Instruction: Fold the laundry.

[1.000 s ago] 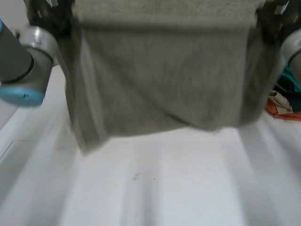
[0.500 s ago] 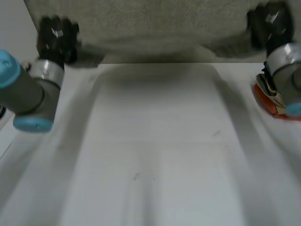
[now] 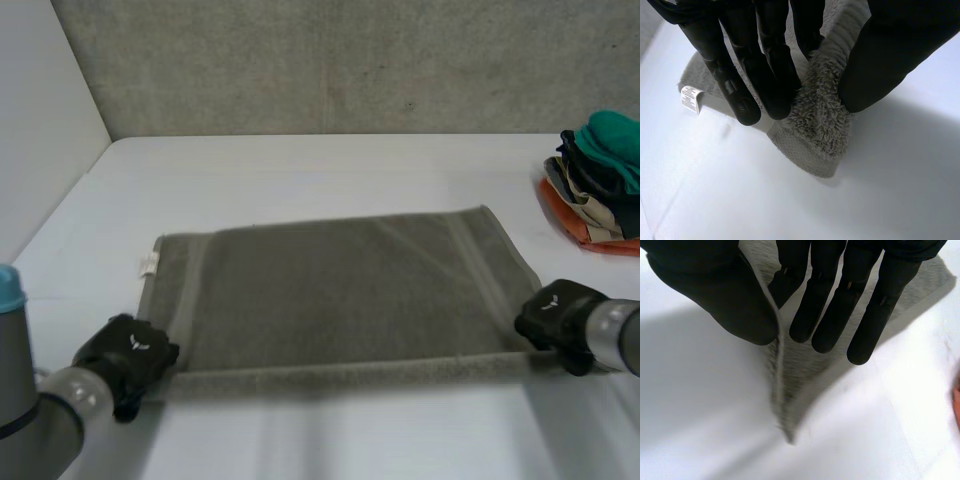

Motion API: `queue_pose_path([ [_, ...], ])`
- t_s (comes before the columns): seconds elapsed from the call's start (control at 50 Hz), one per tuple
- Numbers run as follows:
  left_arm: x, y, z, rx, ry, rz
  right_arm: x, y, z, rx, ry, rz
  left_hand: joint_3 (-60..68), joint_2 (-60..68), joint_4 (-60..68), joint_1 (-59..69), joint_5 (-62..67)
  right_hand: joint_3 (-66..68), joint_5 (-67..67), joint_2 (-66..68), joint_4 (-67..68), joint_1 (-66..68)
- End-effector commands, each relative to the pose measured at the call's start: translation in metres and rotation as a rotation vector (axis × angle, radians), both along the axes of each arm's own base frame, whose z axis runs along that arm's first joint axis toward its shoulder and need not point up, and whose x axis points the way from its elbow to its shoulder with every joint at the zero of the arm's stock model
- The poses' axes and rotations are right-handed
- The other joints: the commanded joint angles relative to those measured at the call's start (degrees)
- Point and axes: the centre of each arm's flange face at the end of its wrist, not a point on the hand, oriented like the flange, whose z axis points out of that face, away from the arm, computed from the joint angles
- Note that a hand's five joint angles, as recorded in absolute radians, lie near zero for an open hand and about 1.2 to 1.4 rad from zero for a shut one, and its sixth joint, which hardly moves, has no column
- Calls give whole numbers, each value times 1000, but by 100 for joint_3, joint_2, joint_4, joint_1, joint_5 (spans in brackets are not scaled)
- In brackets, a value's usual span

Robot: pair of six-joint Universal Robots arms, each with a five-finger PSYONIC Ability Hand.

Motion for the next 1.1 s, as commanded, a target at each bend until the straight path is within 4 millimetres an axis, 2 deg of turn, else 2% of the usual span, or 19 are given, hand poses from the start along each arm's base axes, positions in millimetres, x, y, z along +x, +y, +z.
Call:
queue_pose_path([
  [0.02, -6, -20, 24, -178, 48, 5, -1, -11, 14, -144, -4, 9, 1164, 1147, 1106, 1326, 1398, 1177, 1129, 1267, 1135, 1435],
  [0.1, -18, -59, 18, -296, 86, 15, 23, -36, 3, -229, -101, 20, 1164, 1147, 1106, 1326, 1398, 1177, 1129, 1267, 1135, 1435],
  [0.14, -25, -81, 15, -349, 104, 21, 42, -51, 1, -304, -162, 41, 1164, 1147, 1106, 1326, 1398, 1177, 1129, 1267, 1135, 1435],
  [0.24, -38, -121, 7, -411, 112, 42, 67, -84, 0, -455, -217, 83, 1164, 1147, 1106, 1326, 1398, 1177, 1129, 1267, 1135, 1435],
  [0.26, -40, -126, 5, -414, 111, 46, 74, -99, -5, -505, -229, 90, 1164, 1147, 1106, 1326, 1398, 1177, 1129, 1267, 1135, 1435],
  [0.4, -57, -178, -6, -477, 111, 97, 89, -156, -21, -677, -267, 86, 1164, 1147, 1106, 1326, 1398, 1177, 1129, 1267, 1135, 1435],
  [0.56, -78, -223, -12, -566, 145, 97, 110, -194, -51, -755, -302, 123, 1164, 1147, 1106, 1326, 1398, 1177, 1129, 1267, 1135, 1435],
  [0.58, -81, -228, -13, -578, 153, 93, 111, -198, -53, -767, -301, 116, 533, 516, 476, 695, 767, 84, 35, 173, 42, 342],
  [0.62, -86, -229, -14, -583, 157, 78, 115, -203, -61, -781, -302, 113, -4865, -4883, -4923, -4704, -4631, -5823, -5871, -5733, -5865, -5565],
  [0.64, -89, -228, -15, -584, 161, 70, 117, -203, -62, -779, -311, 115, -5836, -5853, -5894, -5674, -5602, -5823, -5871, -5733, -5865, -5565],
  [0.66, -95, -225, -14, -590, 168, 55, 118, -202, -60, -780, -318, 115, -5004, -5022, -5062, -4843, -4770, -5823, -5871, -5733, -5865, -5565],
  [0.68, -98, -224, -13, -590, 172, 50, 120, -201, -56, -783, -328, 111, -5790, -5807, -5847, -5628, -5556, -5823, -5871, -5733, -5865, -5565],
  [0.76, -110, -211, -11, -584, 197, 23, 112, -197, -19, -781, -440, 26, -5836, -5853, -5894, -5674, -5602, -5823, -5871, -5733, -5865, -5565],
  [0.84, -110, -192, 16, -594, 245, 20, 101, -175, 32, -747, -597, -68, -5836, -5853, -5894, -5674, -5602, -5823, -5871, -5733, -5865, -5565],
  [0.86, -108, -189, 22, -594, 258, 20, 97, -161, 50, -721, -640, -76, -5836, -5853, -5894, -5674, -5602, -5823, -5871, -5733, -5865, -5565],
  [0.88, -105, -181, 30, -592, 280, 26, 95, -153, 57, -705, -655, -75, -5836, -5853, -5894, -5674, -5602, -5823, -5871, -5733, -5865, -5565],
  [0.92, -102, -172, 36, -583, 303, 34, 87, -142, 61, -654, -662, -80, -5836, -5853, -5894, -5674, -5602, -5823, -5871, -5733, -5865, -5565],
  [1.0, -93, -151, 50, -556, 382, 55, 44, -124, 54, -473, -617, -149, -5836, -5853, -5894, -5674, -5602, -5823, -5871, -5733, -5865, -5565],
  [1.1, -93, -122, 52, -449, 538, -2, 26, -104, 33, -253, -578, -206, -5836, -5853, -5894, -5674, -5602, -4673, -4721, -4583, -4714, -4414],
])
